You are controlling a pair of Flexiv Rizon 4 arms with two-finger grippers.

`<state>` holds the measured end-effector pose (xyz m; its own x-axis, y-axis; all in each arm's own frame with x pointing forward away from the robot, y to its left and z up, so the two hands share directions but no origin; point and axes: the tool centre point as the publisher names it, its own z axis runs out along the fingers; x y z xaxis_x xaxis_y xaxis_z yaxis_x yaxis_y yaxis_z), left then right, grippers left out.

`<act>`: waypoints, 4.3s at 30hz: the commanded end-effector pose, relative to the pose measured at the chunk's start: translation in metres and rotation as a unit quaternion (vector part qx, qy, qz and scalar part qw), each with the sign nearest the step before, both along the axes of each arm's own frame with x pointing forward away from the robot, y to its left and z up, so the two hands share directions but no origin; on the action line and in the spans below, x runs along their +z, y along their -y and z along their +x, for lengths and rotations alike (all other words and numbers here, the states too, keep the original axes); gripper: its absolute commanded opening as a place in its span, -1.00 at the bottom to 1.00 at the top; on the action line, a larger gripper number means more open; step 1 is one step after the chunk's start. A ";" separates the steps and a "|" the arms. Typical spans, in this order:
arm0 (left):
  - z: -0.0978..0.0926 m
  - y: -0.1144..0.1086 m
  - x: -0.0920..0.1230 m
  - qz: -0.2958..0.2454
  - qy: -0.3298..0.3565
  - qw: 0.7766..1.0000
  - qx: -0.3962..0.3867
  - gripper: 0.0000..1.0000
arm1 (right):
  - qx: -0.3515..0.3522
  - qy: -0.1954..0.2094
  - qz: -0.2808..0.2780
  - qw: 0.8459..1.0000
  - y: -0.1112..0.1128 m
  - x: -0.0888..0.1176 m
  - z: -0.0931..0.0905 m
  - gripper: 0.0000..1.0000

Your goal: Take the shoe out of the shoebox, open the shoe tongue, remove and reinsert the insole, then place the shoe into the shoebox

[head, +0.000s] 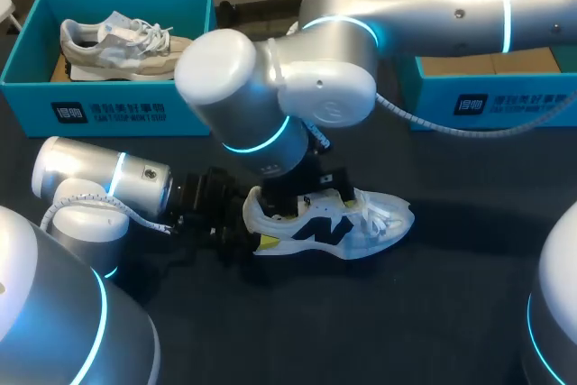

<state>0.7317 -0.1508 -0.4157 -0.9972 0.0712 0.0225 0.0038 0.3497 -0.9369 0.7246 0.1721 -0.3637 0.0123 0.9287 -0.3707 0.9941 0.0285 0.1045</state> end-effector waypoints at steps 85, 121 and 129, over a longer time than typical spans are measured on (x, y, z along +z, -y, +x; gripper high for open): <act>0.000 0.002 -0.003 0.001 0.000 1.000 0.000 -1.00 | -0.149 0.022 -0.061 0.987 0.146 0.026 -0.027 1.00; 0.000 0.002 -0.003 0.001 0.000 1.000 0.000 -1.00 | 0.137 0.069 -0.041 0.987 0.102 0.102 0.025 1.00; 0.000 0.002 -0.003 0.001 0.000 1.000 0.000 -1.00 | 0.263 0.064 -0.025 0.962 0.070 0.118 0.042 1.00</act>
